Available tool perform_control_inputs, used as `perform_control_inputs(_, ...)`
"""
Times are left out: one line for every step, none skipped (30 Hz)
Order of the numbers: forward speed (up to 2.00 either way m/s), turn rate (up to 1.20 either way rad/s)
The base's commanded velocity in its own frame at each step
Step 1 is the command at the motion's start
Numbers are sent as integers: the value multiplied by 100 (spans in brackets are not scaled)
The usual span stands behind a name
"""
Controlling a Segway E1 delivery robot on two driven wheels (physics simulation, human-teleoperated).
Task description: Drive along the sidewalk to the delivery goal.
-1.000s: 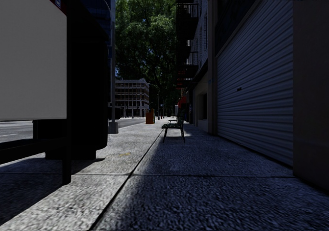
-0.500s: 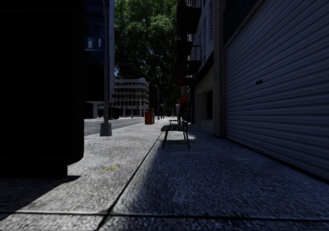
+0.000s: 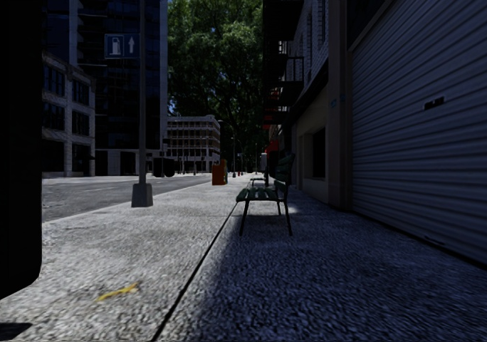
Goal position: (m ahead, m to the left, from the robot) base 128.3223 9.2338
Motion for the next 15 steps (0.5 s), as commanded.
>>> perform_control_inputs(200,76)
perform_control_inputs(200,94)
perform_control_inputs(200,102)
perform_control_inputs(200,104)
perform_control_inputs(200,104)
perform_control_inputs(200,101)
perform_control_inputs(200,83)
perform_control_inputs(200,66)
perform_control_inputs(200,66)
perform_control_inputs(200,20)
perform_control_inputs(200,1)
perform_control_inputs(200,0)
perform_control_inputs(200,0)
perform_control_inputs(200,0)
perform_control_inputs(200,0)
